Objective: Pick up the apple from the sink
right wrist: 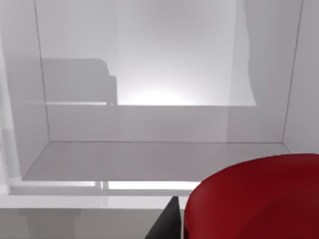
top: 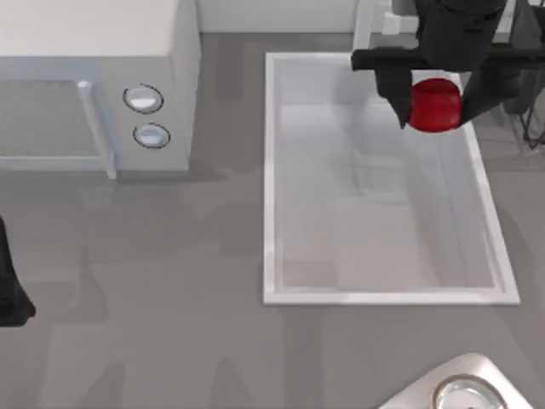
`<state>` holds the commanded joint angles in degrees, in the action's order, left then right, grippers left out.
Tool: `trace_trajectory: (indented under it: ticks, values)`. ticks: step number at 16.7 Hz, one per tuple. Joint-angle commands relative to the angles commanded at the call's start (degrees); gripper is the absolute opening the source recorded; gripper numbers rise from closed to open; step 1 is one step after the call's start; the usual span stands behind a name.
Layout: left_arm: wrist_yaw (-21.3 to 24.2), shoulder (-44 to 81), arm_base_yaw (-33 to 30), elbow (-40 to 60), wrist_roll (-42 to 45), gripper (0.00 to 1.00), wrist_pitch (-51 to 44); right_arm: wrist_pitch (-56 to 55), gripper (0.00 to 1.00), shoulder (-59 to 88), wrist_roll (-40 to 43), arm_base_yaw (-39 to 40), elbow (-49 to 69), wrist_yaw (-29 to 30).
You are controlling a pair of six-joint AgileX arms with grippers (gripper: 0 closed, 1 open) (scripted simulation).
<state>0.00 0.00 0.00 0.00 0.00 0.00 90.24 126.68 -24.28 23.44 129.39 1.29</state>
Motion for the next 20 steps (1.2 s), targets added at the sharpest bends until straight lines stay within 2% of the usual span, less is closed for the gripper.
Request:
trace_trajectory:
  ticks: [6,15,20]
  values:
    - [0.0,0.0,0.0,0.0,0.0,1.0,0.0,-0.57,0.0,-0.64,0.77,-0.65,-1.01,-0.08]
    - [0.0,0.0,0.0,0.0,0.0,1.0,0.0,-8.11,0.0,-14.35,19.2,-19.25,-25.15,-1.09]
    - [0.0,0.0,0.0,0.0,0.0,1.0,0.0,-9.1,0.0,-16.21,21.75,-21.81,-27.78,-1.23]
